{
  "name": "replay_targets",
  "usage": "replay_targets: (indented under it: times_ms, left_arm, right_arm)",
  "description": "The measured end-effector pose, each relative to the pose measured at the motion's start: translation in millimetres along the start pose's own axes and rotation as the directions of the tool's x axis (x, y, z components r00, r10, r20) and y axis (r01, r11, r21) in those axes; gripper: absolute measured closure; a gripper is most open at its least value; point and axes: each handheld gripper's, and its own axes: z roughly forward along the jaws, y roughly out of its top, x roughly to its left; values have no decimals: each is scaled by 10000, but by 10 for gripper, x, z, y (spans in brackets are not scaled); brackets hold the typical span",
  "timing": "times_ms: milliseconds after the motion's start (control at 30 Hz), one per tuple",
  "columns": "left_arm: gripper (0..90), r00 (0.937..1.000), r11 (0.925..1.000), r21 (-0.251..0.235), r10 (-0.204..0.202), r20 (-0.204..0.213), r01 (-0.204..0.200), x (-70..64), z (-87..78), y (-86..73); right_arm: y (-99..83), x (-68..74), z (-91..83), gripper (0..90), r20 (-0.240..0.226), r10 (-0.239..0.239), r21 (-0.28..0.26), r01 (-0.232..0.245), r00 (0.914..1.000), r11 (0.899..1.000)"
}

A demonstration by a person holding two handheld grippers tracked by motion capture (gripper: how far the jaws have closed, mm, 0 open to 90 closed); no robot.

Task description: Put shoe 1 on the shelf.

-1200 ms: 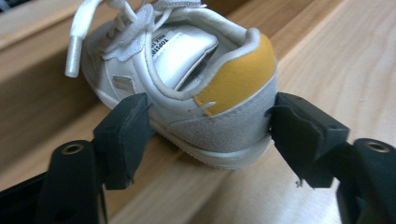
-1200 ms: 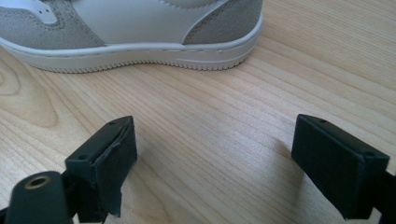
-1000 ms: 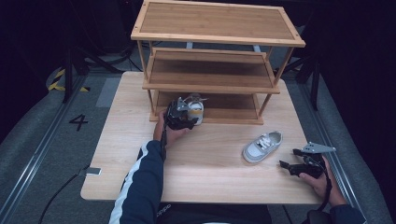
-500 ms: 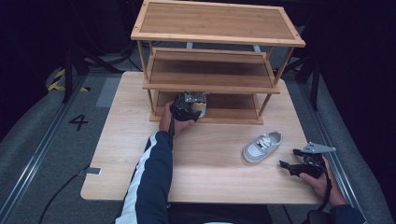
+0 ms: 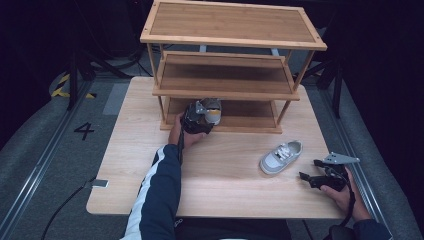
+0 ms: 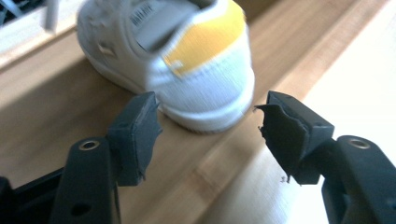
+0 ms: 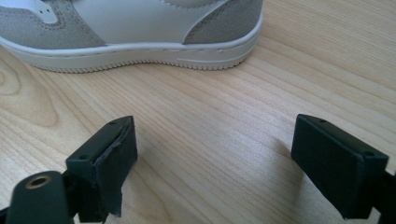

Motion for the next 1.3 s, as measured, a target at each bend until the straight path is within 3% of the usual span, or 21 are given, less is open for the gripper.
replay_targets:
  times_ms: [100,200,233,333,600,833,1033,1100,1133,1300]
  left_arm:
    - [349,9986,9981,363,506,-132,-501,-14,-95,-45]
    - [340,9985,9970,535,556,-7,-555,-58,-226,-97]
    - [331,9954,9920,844,953,-63,-944,-72,-276,-106]
    - [325,9915,9863,1037,1298,-79,-1283,-154,-412,-162]
    - [320,9792,9741,1042,2025,-93,-2005,-298,-817,-292]
    - [311,9706,9639,1157,2405,78,-2398,-396,-1062,-462]
    - [309,9638,9513,1571,2663,154,-2654,-482,-1302,-743]
    - [308,9663,9501,1787,2571,152,-2557,-496,-1403,-894]
    - [308,9699,9530,1814,2422,241,-2425,-501,-1437,-957]
    - [295,9797,9548,2197,1928,542,-2001,-516,-1574,-1281]
  right_arm:
    - [0,0,0,147,-3,1,1,-1,10000,10000]
    - [0,0,0,147,-3,0,1,0,10000,10000]
    - [0,0,0,147,-5,1,-2,-1,10000,10000]
    - [-2,-4,-2,147,-30,-32,-1,32,10000,10000]
    - [-1,-4,-1,146,-32,-23,0,23,10000,10000]
    - [-1,-4,-2,146,-32,-22,5,22,10000,10000]
    - [15,-30,-35,198,-22,-154,124,154,9999,9998]
    - [37,-54,-81,198,18,-105,-49,105,9999,9999]
    - [65,-71,-117,201,-37,-90,-218,89,10000,9997]
    - [274,-89,-208,217,242,-541,-458,551,9982,9974]
